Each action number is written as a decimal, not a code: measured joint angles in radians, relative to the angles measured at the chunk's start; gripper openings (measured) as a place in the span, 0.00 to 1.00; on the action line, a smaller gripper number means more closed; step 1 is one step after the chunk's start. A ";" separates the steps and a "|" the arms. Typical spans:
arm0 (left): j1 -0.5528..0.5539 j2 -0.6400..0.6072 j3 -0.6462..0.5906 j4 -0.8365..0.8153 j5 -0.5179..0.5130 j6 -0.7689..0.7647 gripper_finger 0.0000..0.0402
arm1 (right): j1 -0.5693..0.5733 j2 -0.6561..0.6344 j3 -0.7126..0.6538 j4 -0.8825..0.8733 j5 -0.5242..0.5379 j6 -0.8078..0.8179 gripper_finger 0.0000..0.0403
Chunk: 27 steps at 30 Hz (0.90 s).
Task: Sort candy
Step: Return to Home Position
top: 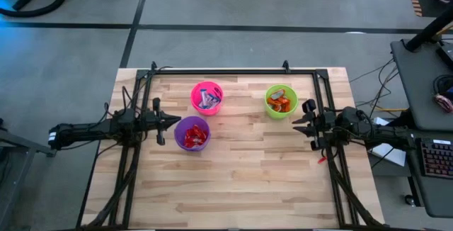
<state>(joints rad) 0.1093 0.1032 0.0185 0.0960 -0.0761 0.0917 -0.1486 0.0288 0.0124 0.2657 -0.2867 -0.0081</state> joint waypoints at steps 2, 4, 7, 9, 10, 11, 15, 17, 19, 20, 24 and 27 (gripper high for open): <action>0.000 0.000 0.000 0.000 0.000 0.000 0.00 | 0.000 0.000 0.000 0.000 0.000 0.000 0.17; 0.000 0.000 0.000 0.000 0.000 0.000 0.00 | 0.000 0.000 0.000 0.000 0.000 0.000 0.17; 0.000 0.000 0.000 0.000 0.000 0.000 0.00 | 0.000 0.000 0.000 0.000 0.000 0.000 0.18; 0.000 0.000 0.000 0.000 0.000 0.000 0.00 | 0.000 0.000 0.000 0.000 0.000 0.000 0.19; 0.000 0.000 0.000 0.000 0.000 0.000 0.00 | 0.000 0.000 0.000 0.000 0.000 0.000 0.19; 0.000 0.000 0.000 0.000 0.000 0.000 0.00 | 0.000 0.000 0.000 0.000 0.000 0.000 0.19; 0.000 0.000 0.000 0.000 0.000 0.000 0.00 | 0.000 0.000 0.000 0.000 0.000 0.000 0.21; 0.000 0.000 0.000 0.000 0.000 0.000 0.00 | 0.000 0.000 0.000 0.000 0.000 0.000 0.21; 0.000 0.000 0.000 0.000 0.000 0.000 0.00 | 0.000 0.000 0.000 0.000 0.000 0.000 0.22; 0.000 0.000 0.000 0.000 0.000 0.000 0.00 | 0.000 0.000 0.000 0.000 0.000 0.000 0.21; 0.000 0.000 0.000 0.000 0.000 0.000 0.00 | 0.000 0.000 0.000 0.000 0.000 0.000 0.20; 0.000 0.000 0.000 0.000 0.000 0.000 0.00 | 0.000 0.000 0.000 0.000 0.000 0.000 0.18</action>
<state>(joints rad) 0.1093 0.1032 0.0185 0.0959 -0.0764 0.0917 -0.1486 0.0291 0.0124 0.2653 -0.2871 -0.0078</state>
